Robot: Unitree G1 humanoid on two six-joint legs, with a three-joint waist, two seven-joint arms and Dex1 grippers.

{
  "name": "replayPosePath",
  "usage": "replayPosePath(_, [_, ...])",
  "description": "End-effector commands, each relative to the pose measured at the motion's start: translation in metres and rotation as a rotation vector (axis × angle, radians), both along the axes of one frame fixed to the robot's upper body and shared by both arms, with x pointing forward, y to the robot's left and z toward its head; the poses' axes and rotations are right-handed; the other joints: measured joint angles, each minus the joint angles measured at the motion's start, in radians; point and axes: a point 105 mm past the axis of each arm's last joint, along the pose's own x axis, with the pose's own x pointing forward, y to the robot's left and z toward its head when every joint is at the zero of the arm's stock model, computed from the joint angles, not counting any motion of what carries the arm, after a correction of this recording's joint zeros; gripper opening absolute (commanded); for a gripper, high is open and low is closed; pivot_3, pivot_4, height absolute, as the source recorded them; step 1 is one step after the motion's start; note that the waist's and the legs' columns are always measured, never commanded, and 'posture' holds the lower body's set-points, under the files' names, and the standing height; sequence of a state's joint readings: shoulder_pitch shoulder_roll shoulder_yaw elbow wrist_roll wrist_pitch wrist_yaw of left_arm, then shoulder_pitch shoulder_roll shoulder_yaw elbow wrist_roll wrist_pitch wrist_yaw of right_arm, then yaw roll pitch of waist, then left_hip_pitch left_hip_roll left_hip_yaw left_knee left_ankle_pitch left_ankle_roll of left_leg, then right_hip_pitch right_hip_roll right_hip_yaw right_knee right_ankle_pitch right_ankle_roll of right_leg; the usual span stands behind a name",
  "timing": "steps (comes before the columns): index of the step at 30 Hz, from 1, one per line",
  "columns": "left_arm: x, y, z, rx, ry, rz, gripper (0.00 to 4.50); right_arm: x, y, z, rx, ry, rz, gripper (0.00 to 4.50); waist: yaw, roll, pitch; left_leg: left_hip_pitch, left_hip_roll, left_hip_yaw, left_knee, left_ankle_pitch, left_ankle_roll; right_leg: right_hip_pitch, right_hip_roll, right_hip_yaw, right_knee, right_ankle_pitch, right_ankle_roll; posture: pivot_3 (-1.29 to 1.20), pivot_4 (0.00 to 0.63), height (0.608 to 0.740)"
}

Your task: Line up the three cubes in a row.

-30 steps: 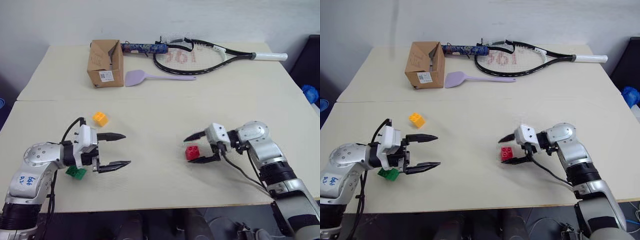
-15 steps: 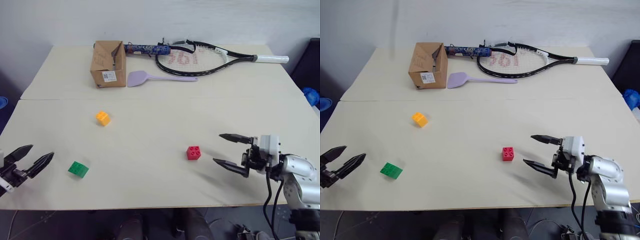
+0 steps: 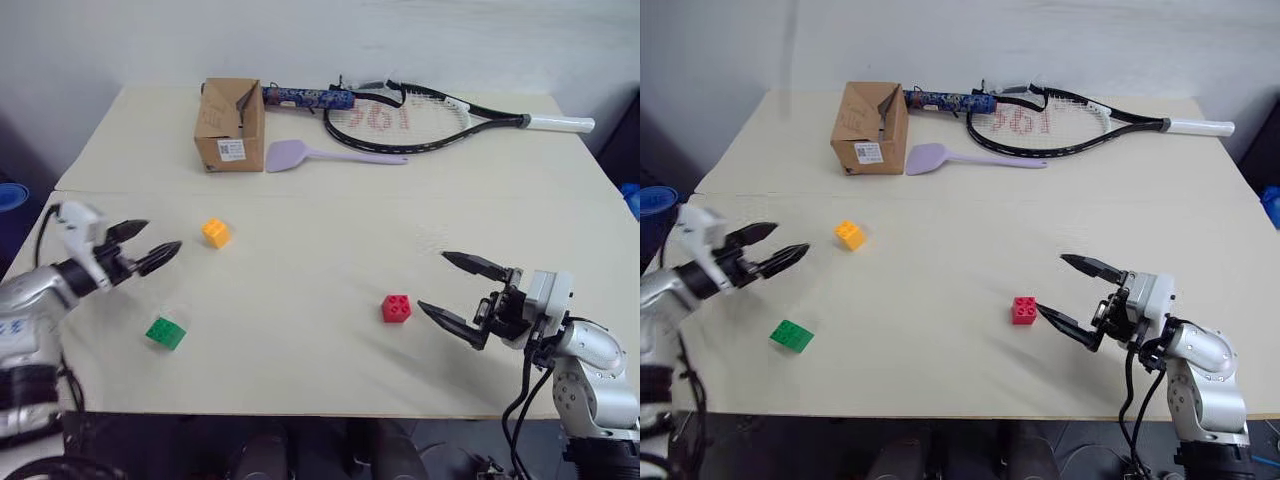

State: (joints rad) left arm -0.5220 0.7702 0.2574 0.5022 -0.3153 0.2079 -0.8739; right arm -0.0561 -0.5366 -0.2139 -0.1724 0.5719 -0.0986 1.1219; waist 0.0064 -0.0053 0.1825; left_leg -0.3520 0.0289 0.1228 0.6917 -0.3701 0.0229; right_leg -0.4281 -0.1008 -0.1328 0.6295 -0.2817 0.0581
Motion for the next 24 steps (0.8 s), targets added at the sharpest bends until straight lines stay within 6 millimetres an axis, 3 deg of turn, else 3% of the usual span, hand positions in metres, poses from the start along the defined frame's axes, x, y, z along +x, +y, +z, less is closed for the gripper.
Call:
replayPosePath(1, [0.023, -0.013, -0.004, 0.064, -0.007, -0.005, 4.50, -0.001, 0.010, 0.013, 0.017, -0.043, 0.024, 4.47, -0.003, 0.000, 0.000, 0.000, 0.000, 0.000, 0.001, 0.000, 0.000, 0.000, 0.002, 0.000, 0.000, 0.000, 0.000, 0.00, 0.150, 0.740])
replayPosePath(4, [0.020, -0.024, 0.000, 0.011, 0.010, -0.099, 4.50, -0.005, 0.014, 0.013, 0.004, -0.040, 0.018, 4.47, -0.011, -0.001, 0.000, -0.001, 0.000, 0.000, 0.001, 0.000, 0.000, 0.000, 0.003, 0.001, 0.000, 0.000, 0.000, 0.00, 0.150, 0.740])
replayPosePath(8, [0.002, -0.006, 0.007, 0.024, -0.032, -0.124, 4.50, -0.009, 0.015, 0.013, 0.002, -0.033, 0.002, 4.47, -0.024, -0.001, 0.000, -0.001, 0.003, 0.001, 0.001, -0.001, -0.001, -0.002, 0.002, 0.001, 0.000, 0.000, 0.000, 0.00, 0.150, 0.740])
replayPosePath(13, [-0.034, 0.023, 0.024, 0.050, -0.046, -0.196, 4.50, -0.013, 0.017, 0.011, -0.007, -0.015, 0.014, 4.47, -0.031, -0.001, 0.000, -0.001, 0.004, 0.000, 0.003, -0.001, -0.002, -0.001, 0.001, 0.003, 0.000, 0.000, 0.000, 0.00, 0.150, 0.740])
replayPosePath(19, [-0.099, 0.053, 0.009, 0.286, 0.104, -0.359, 4.50, -0.011, 0.020, 0.014, -0.034, -0.004, 0.077, 4.47, -0.033, -0.001, 0.000, -0.001, 0.004, 0.000, 0.002, -0.001, -0.001, -0.001, -0.001, 0.003, 0.000, 0.000, 0.000, 0.00, 0.150, 0.740])
replayPosePath(24, [-0.140, 0.074, -0.008, 0.389, 0.234, -0.429, 4.50, -0.011, 0.021, 0.010, -0.062, 0.023, 0.137, 4.47, -0.029, -0.001, 0.000, -0.001, 0.004, -0.001, 0.003, -0.002, -0.001, -0.001, -0.003, 0.002, -0.001, -0.001, -0.001, 0.00, 0.150, 0.740])
